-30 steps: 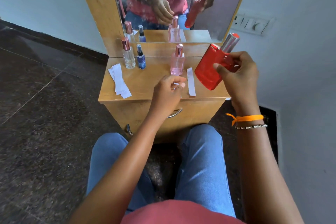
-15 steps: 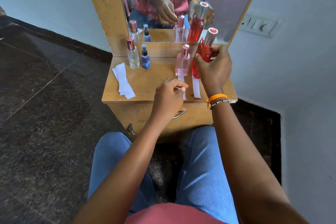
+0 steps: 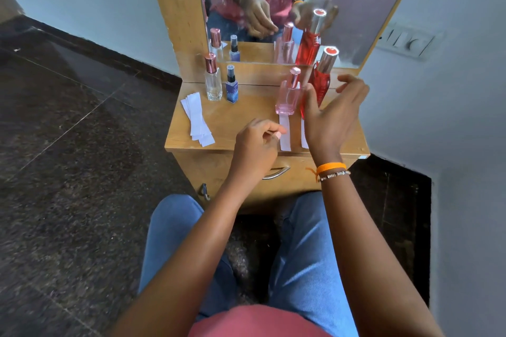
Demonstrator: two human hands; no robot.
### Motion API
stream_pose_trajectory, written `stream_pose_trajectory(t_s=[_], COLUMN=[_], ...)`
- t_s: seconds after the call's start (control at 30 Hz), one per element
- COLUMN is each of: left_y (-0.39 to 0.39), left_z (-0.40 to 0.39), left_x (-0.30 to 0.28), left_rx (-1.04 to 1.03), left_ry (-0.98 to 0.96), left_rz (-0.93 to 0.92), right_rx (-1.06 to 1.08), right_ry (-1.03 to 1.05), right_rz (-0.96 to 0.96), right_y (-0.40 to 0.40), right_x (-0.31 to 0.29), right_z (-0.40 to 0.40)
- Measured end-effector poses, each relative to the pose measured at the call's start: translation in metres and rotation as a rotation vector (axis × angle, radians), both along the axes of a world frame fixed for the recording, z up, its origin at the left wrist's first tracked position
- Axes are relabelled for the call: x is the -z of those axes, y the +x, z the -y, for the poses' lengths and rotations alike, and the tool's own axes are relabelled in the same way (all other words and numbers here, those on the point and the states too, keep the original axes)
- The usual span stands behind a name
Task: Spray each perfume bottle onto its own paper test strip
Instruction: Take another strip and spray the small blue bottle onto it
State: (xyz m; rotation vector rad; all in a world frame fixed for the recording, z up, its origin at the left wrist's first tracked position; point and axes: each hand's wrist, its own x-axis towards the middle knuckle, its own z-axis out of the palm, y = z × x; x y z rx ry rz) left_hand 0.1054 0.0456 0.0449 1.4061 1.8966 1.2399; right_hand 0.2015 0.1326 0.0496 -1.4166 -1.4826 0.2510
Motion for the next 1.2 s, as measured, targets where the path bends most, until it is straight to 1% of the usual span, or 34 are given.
stream_pose_trajectory(t_s=[0.07,0.1,0.17,0.23,0.27,0.33,0.43,0.5,0.57,0.63,0.77,0.9,1.0,1.2], left_y=[-0.007,-0.011,-0.022,-0.033,-0.039,-0.053,-0.074,-0.087,-0.095,-0.098,-0.101,-0.102,-0.102,-0.102], left_z=[0.004,0.005,0.009,0.015,0.019,0.026,0.034,0.037,0.037,0.038,0.039,0.037,0.037,0.035], left_x=[0.001,0.002,0.004,0.005,0.005,0.005,0.007,0.010,0.013,0.017,0.024,0.026,0.027,0.026], left_rx=[-0.026,-0.044,-0.072,-0.093,-0.122,-0.231,-0.418,-0.503,-0.530,-0.496,-0.437,-0.431,-0.428,-0.439], left_ry=[0.007,0.007,0.004,0.006,0.009,0.019,0.000,-0.072,-0.191,-0.256,-0.268,-0.268,-0.265,-0.277], left_rz=[0.001,0.004,0.019,0.072,0.094,0.078,-0.020,-0.115,-0.196,-0.237,-0.267,-0.257,-0.251,-0.301], right_rx=[-0.018,-0.062,-0.196,-0.338,-0.404,-0.517,-0.594,-0.620,-0.626,-0.619,-0.538,-0.476,-0.456,-0.458], right_ry=[0.087,0.099,0.086,0.055,0.014,-0.117,-0.305,-0.387,-0.438,-0.474,-0.507,-0.557,-0.580,-0.611], right_rz=[-0.026,-0.034,-0.022,-0.015,-0.022,0.005,0.148,0.123,0.093,0.115,0.115,0.024,-0.029,-0.033], right_y=[-0.008,-0.014,-0.031,-0.048,-0.057,-0.073,-0.100,-0.118,-0.134,-0.147,-0.163,-0.165,-0.163,-0.162], right_x=[0.000,0.000,0.000,0.000,0.000,0.002,0.009,0.012,0.013,0.014,0.015,0.016,0.013,0.012], right_z=[0.022,0.034,0.052,0.058,0.058,0.052,0.040,0.035,0.032,0.031,0.031,0.032,0.030,0.025])
